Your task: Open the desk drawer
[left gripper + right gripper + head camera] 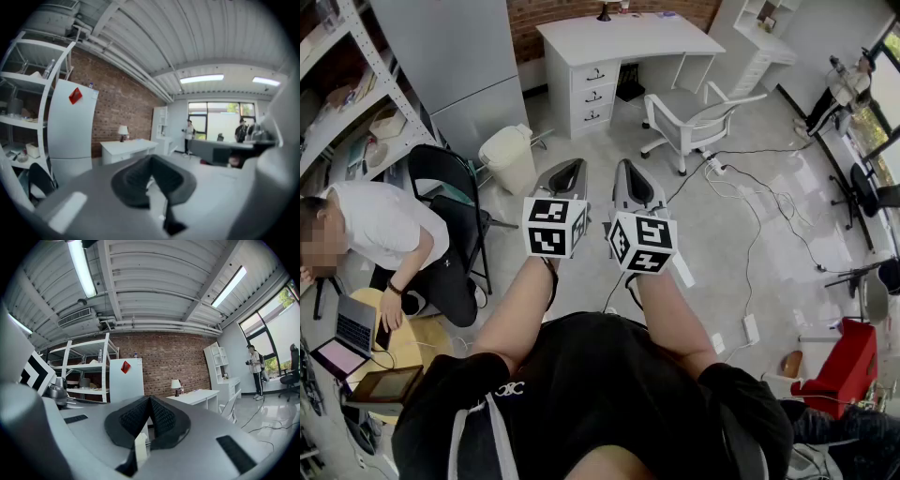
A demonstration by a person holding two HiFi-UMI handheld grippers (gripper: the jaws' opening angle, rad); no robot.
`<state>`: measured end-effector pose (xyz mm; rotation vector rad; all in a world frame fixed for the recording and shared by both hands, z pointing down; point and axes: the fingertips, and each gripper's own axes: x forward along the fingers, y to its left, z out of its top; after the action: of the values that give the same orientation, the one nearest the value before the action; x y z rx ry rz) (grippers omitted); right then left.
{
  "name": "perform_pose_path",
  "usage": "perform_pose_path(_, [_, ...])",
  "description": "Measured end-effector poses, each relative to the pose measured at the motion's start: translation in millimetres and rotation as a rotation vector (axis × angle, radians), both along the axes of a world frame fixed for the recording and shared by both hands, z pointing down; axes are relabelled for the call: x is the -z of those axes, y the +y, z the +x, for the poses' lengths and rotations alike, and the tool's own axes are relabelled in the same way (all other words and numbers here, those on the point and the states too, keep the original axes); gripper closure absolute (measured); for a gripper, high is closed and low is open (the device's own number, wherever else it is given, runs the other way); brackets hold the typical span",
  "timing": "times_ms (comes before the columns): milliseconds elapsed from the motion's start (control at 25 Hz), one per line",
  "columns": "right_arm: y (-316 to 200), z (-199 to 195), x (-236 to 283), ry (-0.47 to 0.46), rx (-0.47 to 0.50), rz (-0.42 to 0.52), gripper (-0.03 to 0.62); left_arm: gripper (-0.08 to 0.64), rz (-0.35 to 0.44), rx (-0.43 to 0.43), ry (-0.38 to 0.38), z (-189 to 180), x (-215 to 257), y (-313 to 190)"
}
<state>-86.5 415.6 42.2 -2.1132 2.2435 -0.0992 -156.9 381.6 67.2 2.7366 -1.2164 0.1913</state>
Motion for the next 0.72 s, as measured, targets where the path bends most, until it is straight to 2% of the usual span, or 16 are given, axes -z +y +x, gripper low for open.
perform_pose_path(720, [-13.0,70.8,-11.0,-0.049,0.034,-0.006,0.594,0.561,-0.017,0.047,-0.022,62.7,-9.1,-12.4])
